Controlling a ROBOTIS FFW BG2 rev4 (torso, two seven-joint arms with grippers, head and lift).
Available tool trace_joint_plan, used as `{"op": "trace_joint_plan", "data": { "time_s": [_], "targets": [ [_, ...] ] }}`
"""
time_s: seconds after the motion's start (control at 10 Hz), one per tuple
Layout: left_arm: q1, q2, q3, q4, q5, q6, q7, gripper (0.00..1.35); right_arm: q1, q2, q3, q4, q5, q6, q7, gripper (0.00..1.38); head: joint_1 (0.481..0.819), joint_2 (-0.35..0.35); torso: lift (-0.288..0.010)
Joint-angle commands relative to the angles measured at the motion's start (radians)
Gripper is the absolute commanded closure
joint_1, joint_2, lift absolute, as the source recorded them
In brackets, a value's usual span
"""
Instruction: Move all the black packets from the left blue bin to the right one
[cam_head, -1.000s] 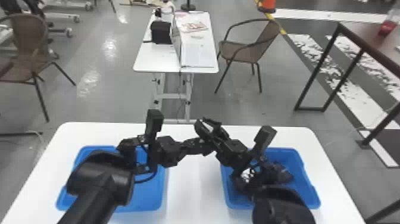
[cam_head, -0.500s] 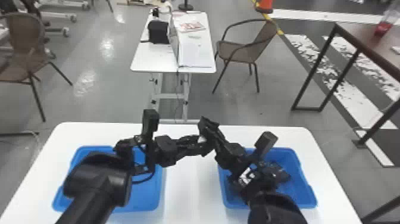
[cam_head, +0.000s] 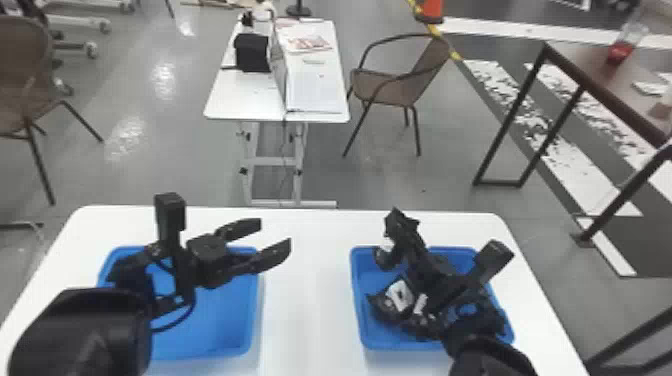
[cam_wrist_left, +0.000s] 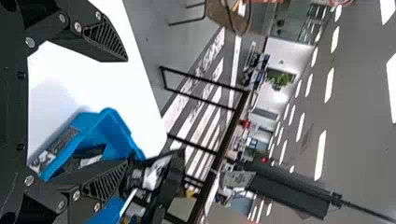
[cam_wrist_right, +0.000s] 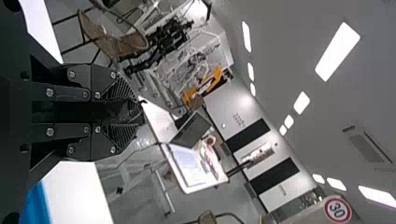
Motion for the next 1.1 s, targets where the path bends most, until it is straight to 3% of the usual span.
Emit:
{"op": "trace_joint_plan", "data": {
  "time_s": [0.0, 0.1, 0.2, 0.3, 0.4, 0.5, 0.6, 0.8, 0.9, 1.0],
  "targets": [
    [0.103, 0.009, 0.099, -0.154, 0.011, 0.03, 0.007, 0.0, 0.034, -0.035, -0.044, 0.02, -0.002, 0.018, -0.012, 1.27, 0.695, -0.147, 0.0],
    [0.157, 0.009, 0.143, -0.212, 0.023, 0.03, 0.009, 0.01, 0.045, -0.048, -0.064, 0.053, 0.012, 0.018, -0.031, 1.27, 0.695, -0.146, 0.0],
    [0.194, 0.009, 0.169, -0.238, 0.027, 0.024, 0.009, 0.12, 0.041, -0.053, -0.087, 0.095, 0.04, 0.02, -0.042, 1.27, 0.695, -0.144, 0.0],
    [0.224, 0.007, 0.195, -0.249, 0.041, 0.001, 0.009, 0.16, 0.029, -0.056, -0.109, 0.135, 0.058, 0.034, -0.042, 1.1, 0.695, -0.146, 0.0],
    [0.241, 0.001, 0.232, -0.249, 0.046, -0.08, 0.009, 0.16, 0.02, -0.061, -0.112, 0.141, 0.084, 0.022, -0.042, 0.61, 0.695, -0.147, 0.0],
    [0.264, -0.005, 0.275, -0.249, 0.064, -0.18, 0.009, 0.16, 0.023, -0.059, -0.122, 0.105, 0.176, -0.029, -0.043, 0.22, 0.695, -0.144, 0.0],
    [0.292, -0.013, 0.312, -0.249, 0.084, -0.263, 0.009, 0.16, 0.057, -0.058, -0.127, 0.044, 0.236, -0.089, -0.045, 0.05, 0.695, -0.121, 0.0],
    [0.367, -0.049, 0.367, -0.25, 0.097, -0.406, 0.021, 0.16, 0.249, -0.004, -0.178, -0.26, 0.418, -0.138, -0.103, 0.15, 0.695, -0.097, 0.0],
    [0.413, -0.049, 0.399, -0.269, 0.089, -0.438, 0.03, 0.16, 0.342, 0.031, -0.19, -0.367, 0.468, -0.19, -0.104, 0.16, 0.695, -0.087, 0.0],
    [0.458, -0.049, 0.41, -0.27, 0.098, -0.508, 0.033, 0.16, 0.43, 0.038, -0.188, -0.441, 0.5, -0.247, -0.117, 0.16, 0.695, -0.066, 0.0]
  ]
}}
